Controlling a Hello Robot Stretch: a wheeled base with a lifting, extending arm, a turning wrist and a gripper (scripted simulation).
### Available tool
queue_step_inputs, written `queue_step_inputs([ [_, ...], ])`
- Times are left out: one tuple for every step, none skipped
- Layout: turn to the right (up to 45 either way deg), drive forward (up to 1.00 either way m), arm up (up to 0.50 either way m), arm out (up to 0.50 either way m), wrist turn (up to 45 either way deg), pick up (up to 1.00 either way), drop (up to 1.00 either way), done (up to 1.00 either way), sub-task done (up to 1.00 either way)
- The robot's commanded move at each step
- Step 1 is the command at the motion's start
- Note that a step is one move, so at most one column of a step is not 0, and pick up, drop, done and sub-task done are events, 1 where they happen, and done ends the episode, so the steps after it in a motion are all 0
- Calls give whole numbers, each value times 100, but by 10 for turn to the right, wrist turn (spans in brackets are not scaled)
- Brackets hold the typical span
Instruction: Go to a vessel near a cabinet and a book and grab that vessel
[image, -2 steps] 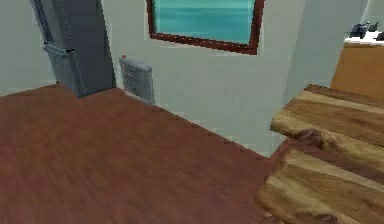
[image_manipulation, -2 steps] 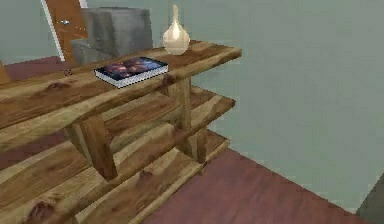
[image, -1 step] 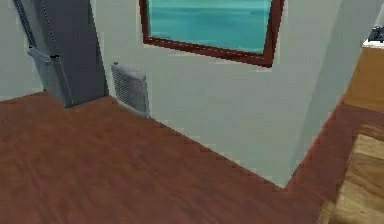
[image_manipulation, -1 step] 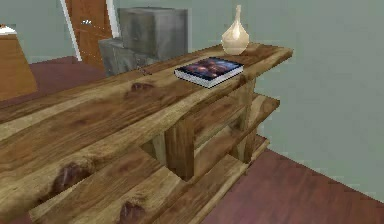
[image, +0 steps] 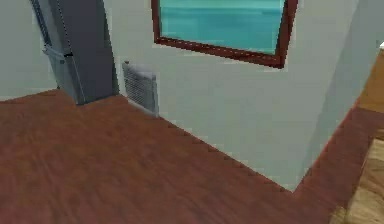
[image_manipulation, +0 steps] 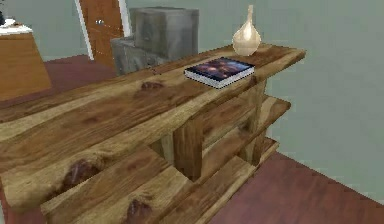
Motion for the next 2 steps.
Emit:
queue_step_inputs([
  [-450, 0, 0, 0, 0, 0, 0, 0, 0],
  [-450, 0, 0, 0, 0, 0, 0, 0, 0],
])
